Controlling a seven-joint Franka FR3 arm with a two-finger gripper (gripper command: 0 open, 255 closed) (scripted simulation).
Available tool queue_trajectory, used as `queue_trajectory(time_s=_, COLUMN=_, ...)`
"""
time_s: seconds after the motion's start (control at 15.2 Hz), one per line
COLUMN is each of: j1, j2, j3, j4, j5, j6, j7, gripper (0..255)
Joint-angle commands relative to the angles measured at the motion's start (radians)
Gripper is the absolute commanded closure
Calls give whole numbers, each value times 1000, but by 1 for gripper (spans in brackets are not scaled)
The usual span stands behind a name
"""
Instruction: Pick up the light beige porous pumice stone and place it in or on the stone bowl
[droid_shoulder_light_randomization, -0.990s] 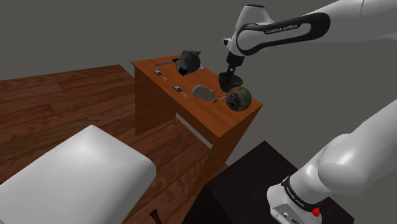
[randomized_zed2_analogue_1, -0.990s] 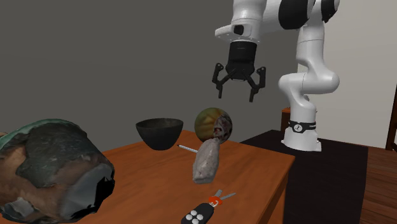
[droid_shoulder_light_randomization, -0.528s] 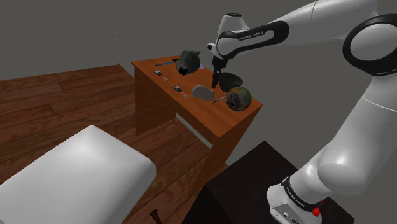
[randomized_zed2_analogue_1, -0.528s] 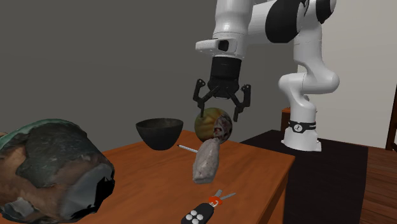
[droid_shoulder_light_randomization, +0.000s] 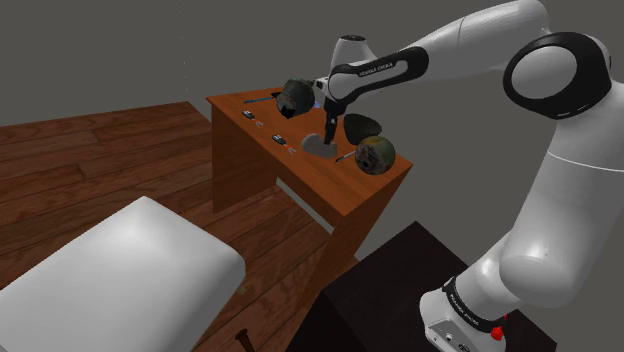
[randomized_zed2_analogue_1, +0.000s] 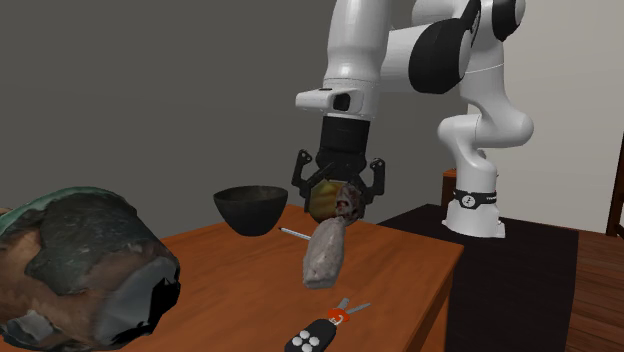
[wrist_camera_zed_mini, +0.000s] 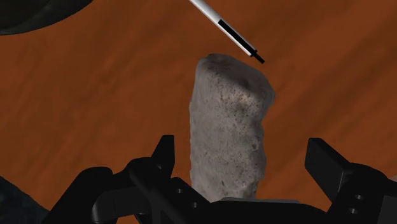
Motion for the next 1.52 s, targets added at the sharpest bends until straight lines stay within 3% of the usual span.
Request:
queue_trajectory(time_s=0.0, j1=-3, j2=20, j3=-1, j4=-9, j5=-1, j6=30, j7=0, gripper=0)
queue_trajectory(time_s=0.53, j1=-3, j2=20, j3=-1, j4=-9, j5=-1, j6=30, j7=0, gripper=0)
queue_trajectory(time_s=0.59, j1=-3, j2=20, j3=-1, j4=-9, j5=-1, j6=30, j7=0, gripper=255)
queue_trajectory(time_s=1.19, j1=-3, j2=20, j3=-1, j4=-9, j5=-1, j6=30, j7=0, gripper=255)
queue_trajectory(time_s=1.45, j1=-2, j2=-8, j3=0, j4=7, j5=2, j6=-14, j7=-6, gripper=255)
